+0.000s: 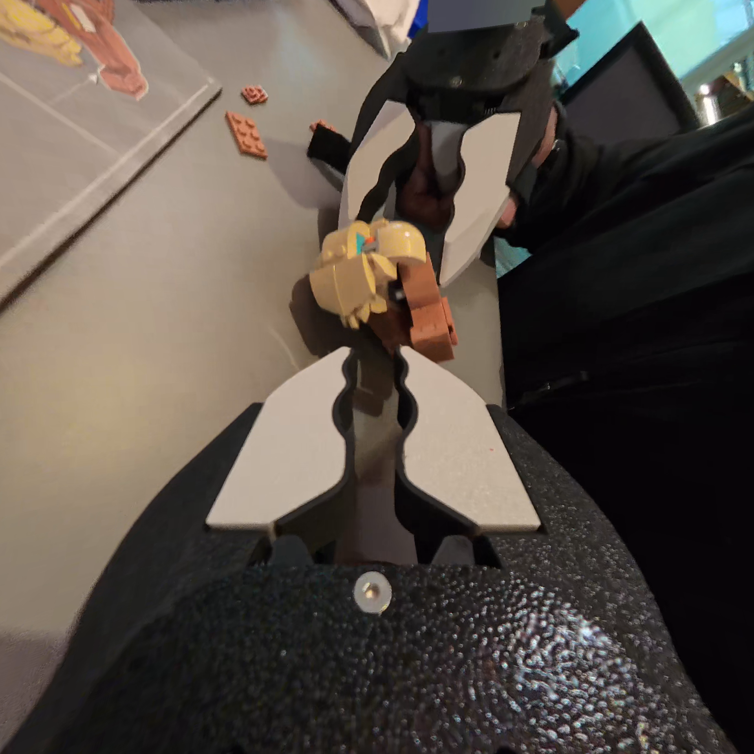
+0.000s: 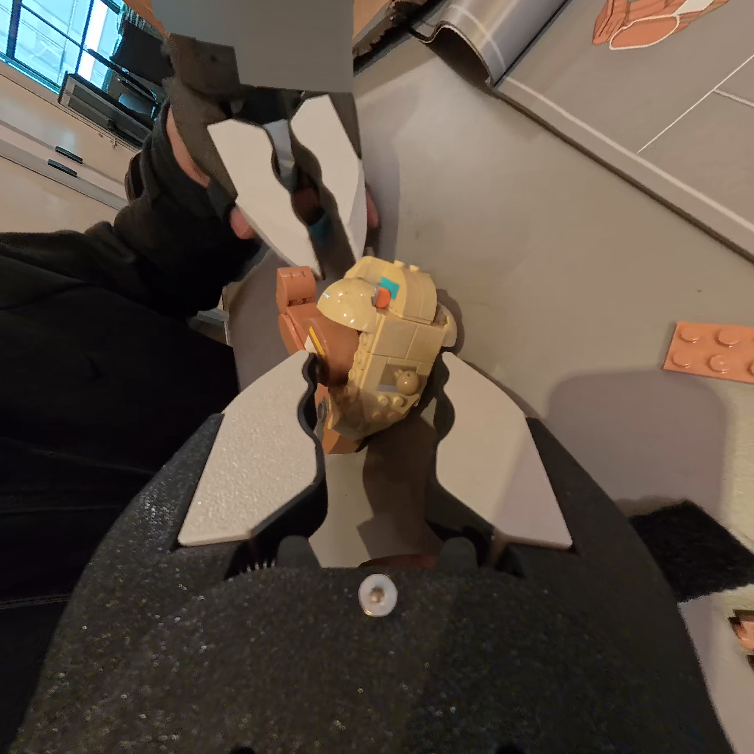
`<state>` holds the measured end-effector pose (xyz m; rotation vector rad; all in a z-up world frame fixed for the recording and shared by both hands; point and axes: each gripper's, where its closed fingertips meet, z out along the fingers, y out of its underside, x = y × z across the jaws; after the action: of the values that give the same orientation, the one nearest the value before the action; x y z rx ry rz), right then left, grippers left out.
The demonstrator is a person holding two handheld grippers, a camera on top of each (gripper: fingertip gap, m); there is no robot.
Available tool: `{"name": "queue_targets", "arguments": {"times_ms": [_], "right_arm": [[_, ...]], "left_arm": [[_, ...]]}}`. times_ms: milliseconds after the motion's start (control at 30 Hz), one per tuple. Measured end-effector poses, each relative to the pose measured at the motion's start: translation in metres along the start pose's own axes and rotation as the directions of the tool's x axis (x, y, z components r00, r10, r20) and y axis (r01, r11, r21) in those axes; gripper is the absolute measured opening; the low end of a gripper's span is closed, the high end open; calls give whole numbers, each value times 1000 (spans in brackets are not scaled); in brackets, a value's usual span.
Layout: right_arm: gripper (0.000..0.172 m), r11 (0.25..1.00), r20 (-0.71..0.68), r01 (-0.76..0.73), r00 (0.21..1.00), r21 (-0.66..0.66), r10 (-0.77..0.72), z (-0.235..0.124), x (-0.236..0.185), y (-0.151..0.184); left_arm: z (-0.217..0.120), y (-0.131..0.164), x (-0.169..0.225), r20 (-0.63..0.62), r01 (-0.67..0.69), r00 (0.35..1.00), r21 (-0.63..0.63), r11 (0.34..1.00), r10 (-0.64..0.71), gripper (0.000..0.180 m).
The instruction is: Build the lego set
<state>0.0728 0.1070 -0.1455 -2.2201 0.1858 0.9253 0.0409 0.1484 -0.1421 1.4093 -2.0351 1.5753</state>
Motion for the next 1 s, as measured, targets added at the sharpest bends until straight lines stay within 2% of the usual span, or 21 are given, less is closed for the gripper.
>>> {"name": "queue_targets", "arguments": {"times_ms": [100,200,267,367,567,833,1000], "right_arm": [[55,1000,2,-3,1000,4,3,0,0,0],[54,1000,2,-2,1000,20,2,0,0,-1],[54,999,-2,11,1000,40,-11,0,-1,-1],[53,996,-9,34,999,78,-33,-3,-2,-1],[53,996,4,10,1000,91,-10,-11,-2,5],[53,993,21,11,1000,117,-14,-17,-5,10],[53,981,37,13,999,196,-21,-24,-5,4]], "left_arm": [[2,19,10,60,43,997,15,999,-44,20],[21,25,25,95,95,990,72,993,-102,27],[31,25,25,184,79,978,87,993,-94,36],[42,21,24,260,35,964,92,995,-58,36],[54,13,32,190,62,978,119,991,-84,40],[54,-4,47,-72,176,984,208,962,-165,46],[54,-10,50,-103,138,988,222,965,-117,45]]}}
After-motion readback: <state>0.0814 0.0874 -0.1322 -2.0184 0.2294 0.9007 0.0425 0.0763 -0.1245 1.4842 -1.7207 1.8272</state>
